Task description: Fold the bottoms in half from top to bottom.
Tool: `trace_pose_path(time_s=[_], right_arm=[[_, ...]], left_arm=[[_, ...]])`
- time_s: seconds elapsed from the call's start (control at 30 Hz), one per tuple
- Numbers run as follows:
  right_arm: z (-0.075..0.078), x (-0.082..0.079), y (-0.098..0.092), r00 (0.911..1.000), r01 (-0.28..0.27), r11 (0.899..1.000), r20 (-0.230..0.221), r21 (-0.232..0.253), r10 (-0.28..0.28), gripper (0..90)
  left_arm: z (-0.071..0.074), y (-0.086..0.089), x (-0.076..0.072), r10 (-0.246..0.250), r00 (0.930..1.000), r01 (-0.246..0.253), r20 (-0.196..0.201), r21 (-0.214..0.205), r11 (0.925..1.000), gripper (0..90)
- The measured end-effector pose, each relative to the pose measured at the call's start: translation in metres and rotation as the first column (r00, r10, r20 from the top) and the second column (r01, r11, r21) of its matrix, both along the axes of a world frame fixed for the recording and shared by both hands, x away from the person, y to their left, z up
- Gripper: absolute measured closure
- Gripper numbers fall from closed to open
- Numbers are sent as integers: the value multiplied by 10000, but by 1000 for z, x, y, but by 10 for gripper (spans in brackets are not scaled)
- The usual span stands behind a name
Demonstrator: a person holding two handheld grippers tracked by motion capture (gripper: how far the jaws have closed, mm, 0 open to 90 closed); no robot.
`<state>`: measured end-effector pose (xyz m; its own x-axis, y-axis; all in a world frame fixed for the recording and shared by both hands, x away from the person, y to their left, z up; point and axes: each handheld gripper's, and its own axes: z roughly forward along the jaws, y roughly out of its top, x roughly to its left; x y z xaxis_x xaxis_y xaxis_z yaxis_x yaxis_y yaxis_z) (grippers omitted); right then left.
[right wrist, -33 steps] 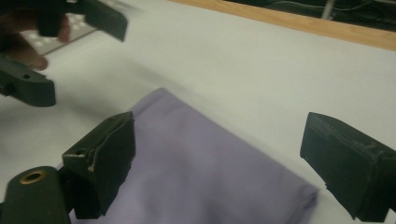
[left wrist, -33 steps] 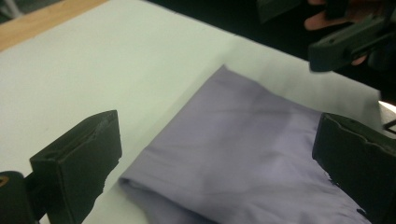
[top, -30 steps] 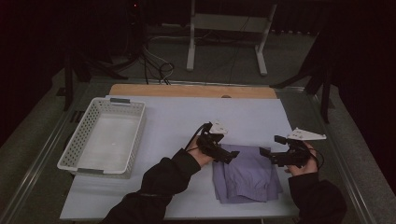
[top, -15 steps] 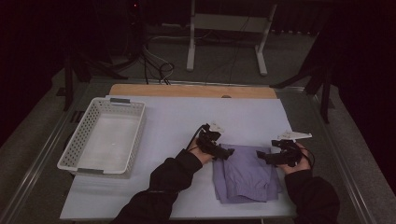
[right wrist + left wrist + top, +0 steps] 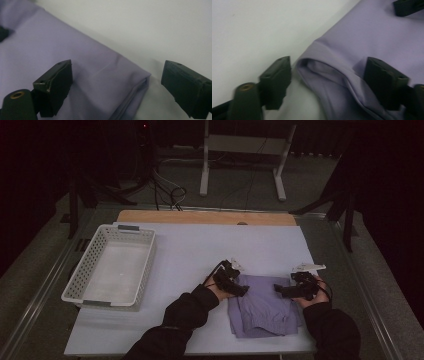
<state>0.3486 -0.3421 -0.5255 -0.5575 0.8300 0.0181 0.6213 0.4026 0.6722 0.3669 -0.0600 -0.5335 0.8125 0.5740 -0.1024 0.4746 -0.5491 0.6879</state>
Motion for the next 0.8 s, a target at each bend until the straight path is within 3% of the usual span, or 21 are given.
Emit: trace_pose_path(time_s=[0.1, 0.23, 0.3, 0.43, 0.53, 0.7, 0.8], right_arm=[[-3, 0, 3, 9999, -74, 9999, -101, -117, 72, 129], [-3, 1, 3, 9998, -159, 9999, -121, -67, 158, 152], [-2, -3, 3, 9995, -303, 9995, -44, 45, 303, 253], [-1, -6, 3, 9992, -408, 9989, -49, 225, 409, 392], [0, -7, 2, 9990, -427, 9982, -121, 425, 433, 487], [2, -11, 5, 9973, -665, 9969, -270, 423, 677, 631], [3, -13, 6, 9959, -808, 9949, -357, 612, 830, 740]], left_arm=[[-1, -1, -3, 35, 9997, -37, 230, 108, 9999, 285], [0, 0, -5, -227, 9995, 229, 201, -108, 9997, 381], [0, -1, -6, -381, 9992, 383, 121, -177, 9991, 461], [0, -1, -8, -384, 9991, 389, 177, -287, 9988, 524], [0, -1, -7, -397, 9992, 394, -62, -470, 9981, 608], [1, -4, -8, -339, 9994, 336, -61, -426, 9985, 664], [1, -5, -9, -226, 9991, 206, -355, -547, 9983, 721]])
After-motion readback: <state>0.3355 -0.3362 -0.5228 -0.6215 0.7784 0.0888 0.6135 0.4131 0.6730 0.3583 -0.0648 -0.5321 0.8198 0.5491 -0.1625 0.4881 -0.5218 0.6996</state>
